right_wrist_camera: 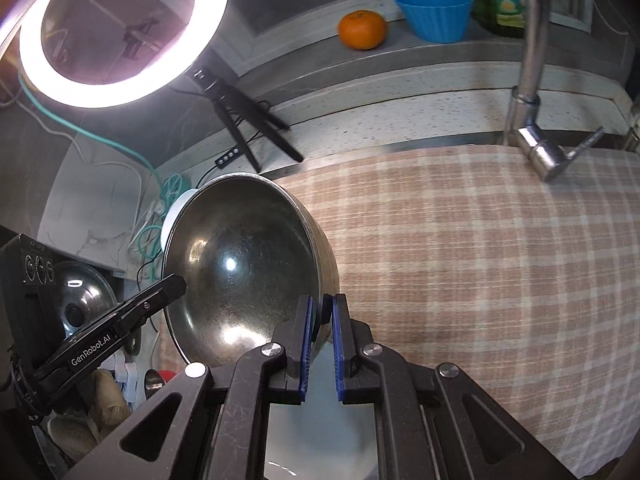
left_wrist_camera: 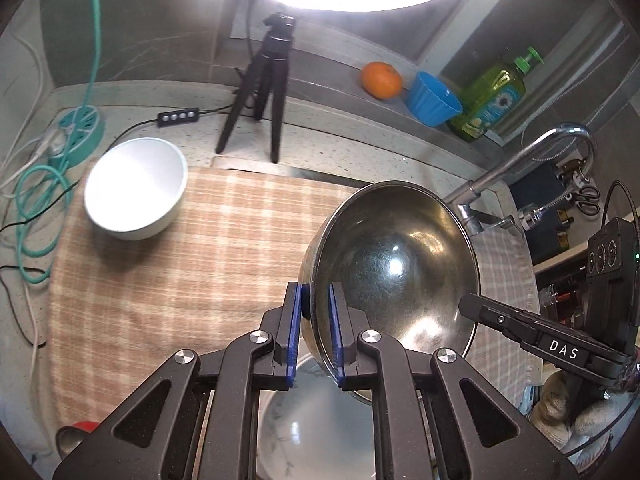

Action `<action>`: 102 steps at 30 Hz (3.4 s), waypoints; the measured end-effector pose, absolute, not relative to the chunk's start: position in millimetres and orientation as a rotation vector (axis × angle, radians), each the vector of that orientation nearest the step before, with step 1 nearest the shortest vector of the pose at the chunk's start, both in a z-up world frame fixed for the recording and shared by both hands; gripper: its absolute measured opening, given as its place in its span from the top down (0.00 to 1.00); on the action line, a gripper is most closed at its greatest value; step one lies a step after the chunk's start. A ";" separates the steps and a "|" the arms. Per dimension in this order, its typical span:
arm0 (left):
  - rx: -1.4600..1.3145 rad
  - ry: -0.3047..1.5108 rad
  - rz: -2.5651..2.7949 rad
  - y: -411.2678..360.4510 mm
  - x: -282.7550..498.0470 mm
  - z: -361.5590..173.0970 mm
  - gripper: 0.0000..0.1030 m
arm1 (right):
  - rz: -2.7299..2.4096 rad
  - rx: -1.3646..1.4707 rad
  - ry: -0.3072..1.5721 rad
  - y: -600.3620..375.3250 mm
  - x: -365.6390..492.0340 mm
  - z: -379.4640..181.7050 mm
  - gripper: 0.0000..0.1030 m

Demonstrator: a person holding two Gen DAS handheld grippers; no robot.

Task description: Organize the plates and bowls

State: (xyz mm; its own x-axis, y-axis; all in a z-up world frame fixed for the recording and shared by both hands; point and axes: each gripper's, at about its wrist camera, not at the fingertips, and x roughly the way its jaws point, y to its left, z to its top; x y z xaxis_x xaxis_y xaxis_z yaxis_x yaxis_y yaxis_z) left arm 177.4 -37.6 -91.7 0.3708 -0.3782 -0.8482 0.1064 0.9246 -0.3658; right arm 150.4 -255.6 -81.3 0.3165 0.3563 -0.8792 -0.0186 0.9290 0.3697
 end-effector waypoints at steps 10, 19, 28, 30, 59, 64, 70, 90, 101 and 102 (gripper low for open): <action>-0.233 1.189 -0.403 -98.5 184.6 -99.6 0.89 | 0.165 0.359 1.222 -317.0 138.3 -82.0 0.91; -0.198 1.242 -0.449 -142.5 184.1 -116.4 0.89 | 0.091 0.384 1.235 -359.9 128.4 -96.8 0.92; -0.160 1.299 -0.471 -168.0 181.2 -135.1 0.89 | 0.052 0.420 1.270 -386.1 119.8 -114.8 0.92; -0.153 1.311 -0.473 -172.7 181.1 -138.7 0.89 | 0.044 0.422 1.273 -390.1 118.6 -117.0 0.92; -0.114 1.338 -0.463 -181.4 180.7 -147.5 0.73 | 0.016 0.385 1.288 -393.7 123.2 -129.5 0.79; -0.128 1.301 -0.451 -169.0 179.2 -135.7 0.72 | 0.004 0.355 1.245 -391.7 118.6 -116.8 0.68; -0.172 1.251 -0.451 -144.7 173.6 -112.8 0.72 | -0.007 0.328 1.176 -387.7 109.9 -97.7 0.68; -0.306 1.105 -0.215 14.5 92.8 -72.8 0.72 | 0.202 0.179 0.993 -295.8 72.0 -58.3 0.68; -0.297 1.040 0.035 88.1 32.6 -71.4 0.72 | 0.469 -0.014 1.012 -181.5 59.4 -56.8 0.68; -0.301 1.039 0.052 93.0 28.5 -72.4 0.72 | 0.491 -0.024 1.018 -170.6 58.6 -57.9 0.68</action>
State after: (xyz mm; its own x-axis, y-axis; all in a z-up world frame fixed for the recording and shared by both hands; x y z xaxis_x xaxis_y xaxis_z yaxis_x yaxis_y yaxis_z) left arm 28.5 93.0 -72.4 0.5097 -0.0993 -0.8546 -0.1843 0.9577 -0.2212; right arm 58.6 -170.6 -57.9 0.4263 0.3823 -0.8198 -0.4041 0.8913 0.2055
